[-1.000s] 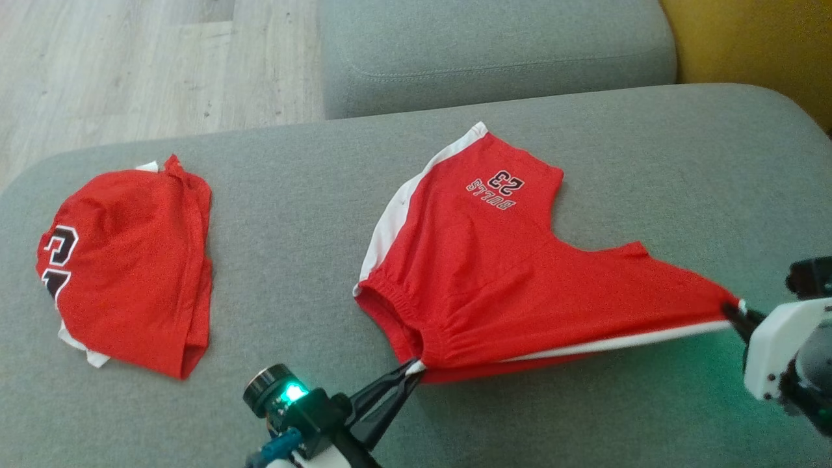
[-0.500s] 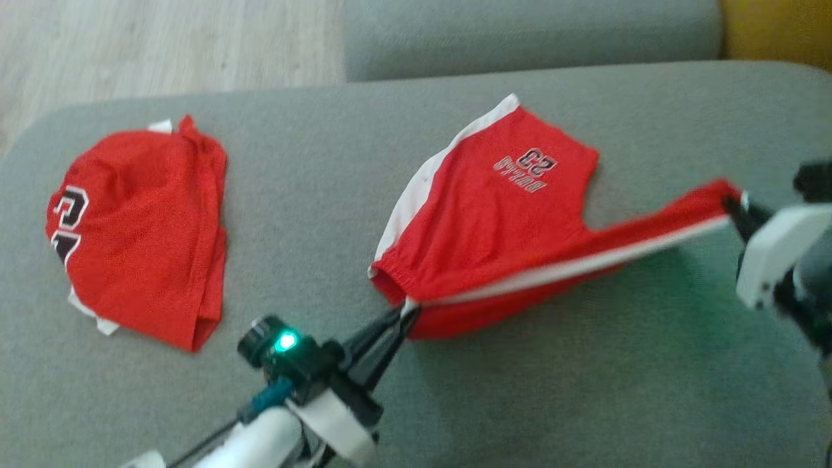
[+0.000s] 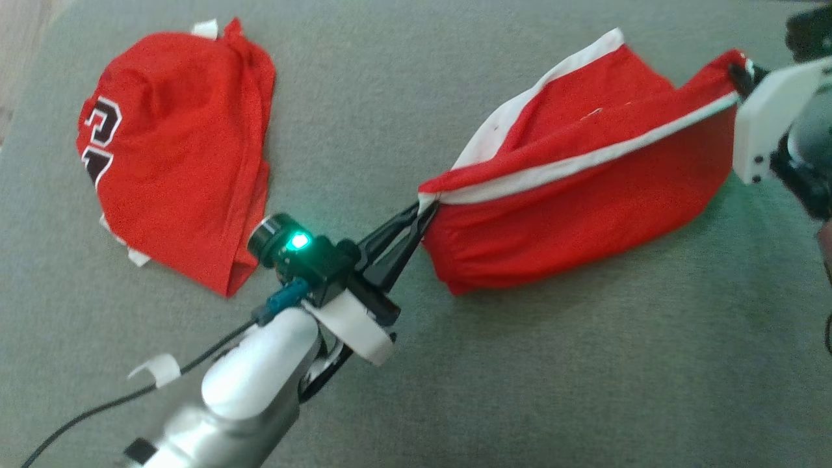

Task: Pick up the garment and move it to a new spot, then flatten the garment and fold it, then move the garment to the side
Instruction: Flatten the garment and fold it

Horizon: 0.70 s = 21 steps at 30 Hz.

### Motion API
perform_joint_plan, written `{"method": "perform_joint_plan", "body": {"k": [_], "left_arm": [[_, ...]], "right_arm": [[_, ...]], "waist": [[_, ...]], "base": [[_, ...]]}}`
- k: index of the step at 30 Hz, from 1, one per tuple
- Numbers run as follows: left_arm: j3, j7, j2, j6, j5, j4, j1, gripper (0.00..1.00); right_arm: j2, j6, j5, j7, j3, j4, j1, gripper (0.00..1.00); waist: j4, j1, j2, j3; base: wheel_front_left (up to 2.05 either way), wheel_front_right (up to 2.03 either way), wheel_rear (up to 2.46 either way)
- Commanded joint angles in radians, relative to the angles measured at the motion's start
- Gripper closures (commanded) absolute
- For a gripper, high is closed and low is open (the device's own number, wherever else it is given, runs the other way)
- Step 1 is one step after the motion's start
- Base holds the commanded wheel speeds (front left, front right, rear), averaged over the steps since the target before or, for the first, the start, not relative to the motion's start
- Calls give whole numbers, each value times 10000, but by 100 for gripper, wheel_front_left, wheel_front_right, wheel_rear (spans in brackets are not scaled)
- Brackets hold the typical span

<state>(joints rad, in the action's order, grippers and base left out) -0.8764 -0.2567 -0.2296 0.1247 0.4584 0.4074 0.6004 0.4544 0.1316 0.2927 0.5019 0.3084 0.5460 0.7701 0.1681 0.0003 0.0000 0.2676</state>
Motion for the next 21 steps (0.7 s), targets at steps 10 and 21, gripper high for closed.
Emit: {"method": "perform_joint_plan", "body": {"k": [10, 21], "left_arm": [[61, -51, 287, 56, 129, -2, 1230, 100], [122, -51, 494, 58, 143, 243, 1268, 0]], "right_arm": [[-243, -9, -582, -456, 737, 1448, 2089, 100], [-721, -9, -879, -1060, 503, 3146, 2999, 0]], "waist": [[992, -3, 0, 1321], [1444, -3, 0, 1565]], "base": [[0, 0, 0], [0, 0, 0]]}}
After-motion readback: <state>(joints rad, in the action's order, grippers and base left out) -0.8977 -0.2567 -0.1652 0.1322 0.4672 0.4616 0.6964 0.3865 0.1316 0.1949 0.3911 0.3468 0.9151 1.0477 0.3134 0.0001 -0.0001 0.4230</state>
